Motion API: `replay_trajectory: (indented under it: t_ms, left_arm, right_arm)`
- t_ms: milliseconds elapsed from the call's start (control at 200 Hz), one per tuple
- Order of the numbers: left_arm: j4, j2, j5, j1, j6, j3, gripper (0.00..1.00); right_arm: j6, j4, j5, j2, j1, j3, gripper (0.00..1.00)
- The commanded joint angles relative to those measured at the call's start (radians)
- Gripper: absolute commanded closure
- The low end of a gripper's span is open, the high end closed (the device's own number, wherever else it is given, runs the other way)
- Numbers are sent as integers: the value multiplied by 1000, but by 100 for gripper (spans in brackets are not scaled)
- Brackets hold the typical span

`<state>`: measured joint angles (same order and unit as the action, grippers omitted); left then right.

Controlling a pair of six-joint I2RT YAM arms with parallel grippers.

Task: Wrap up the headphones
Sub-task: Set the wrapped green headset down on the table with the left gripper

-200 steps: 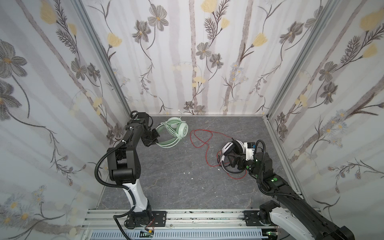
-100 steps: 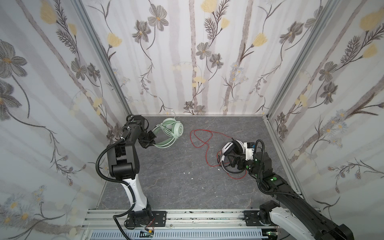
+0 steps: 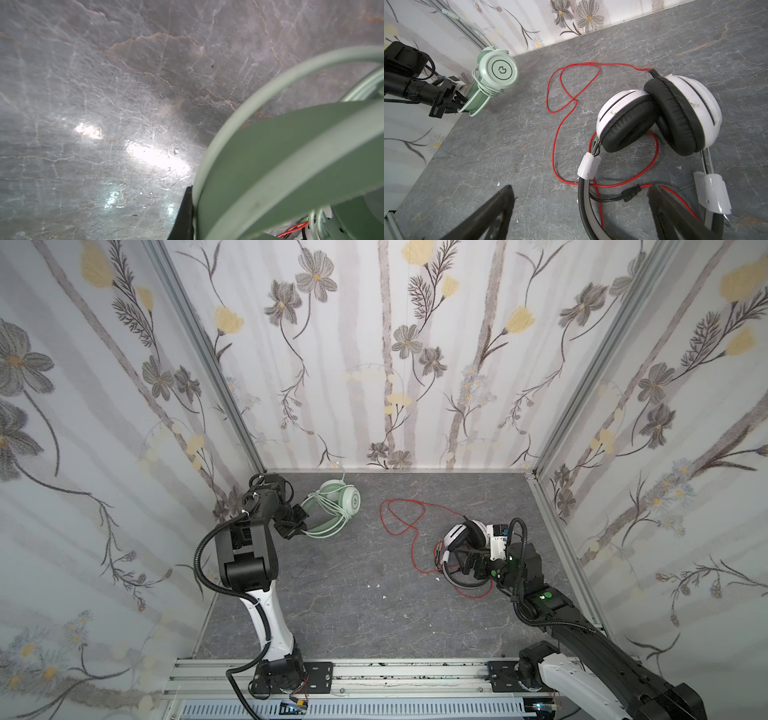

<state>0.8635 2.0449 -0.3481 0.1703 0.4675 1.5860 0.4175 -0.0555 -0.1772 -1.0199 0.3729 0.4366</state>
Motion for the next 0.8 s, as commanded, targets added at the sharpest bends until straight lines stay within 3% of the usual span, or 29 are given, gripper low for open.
replay_trajectory:
  t_ms: [0,245,545,649,764,794]
  left_arm:
    - [-15,16,11,3,-11,20,100]
    - [19,22,110,3,-44,22,100]
    - [37,42,138,3,-73,7,100]
    - [40,37,143,2,-76,3,88]
    - [45,24,146,3,-78,5,85]
    - [45,20,147,2,-79,6,81]
  right_arm:
    - [4,-34,-7,-3,-1,8,0]
    - [4,-33,-14,-26,-4,18,0]
    - [4,-35,-24,-37,-9,19,0]
    - [3,-37,-31,-38,-9,19,0]
    - [4,-38,-33,-39,-12,18,0]
    - [4,-38,-33,-38,-14,18,0]
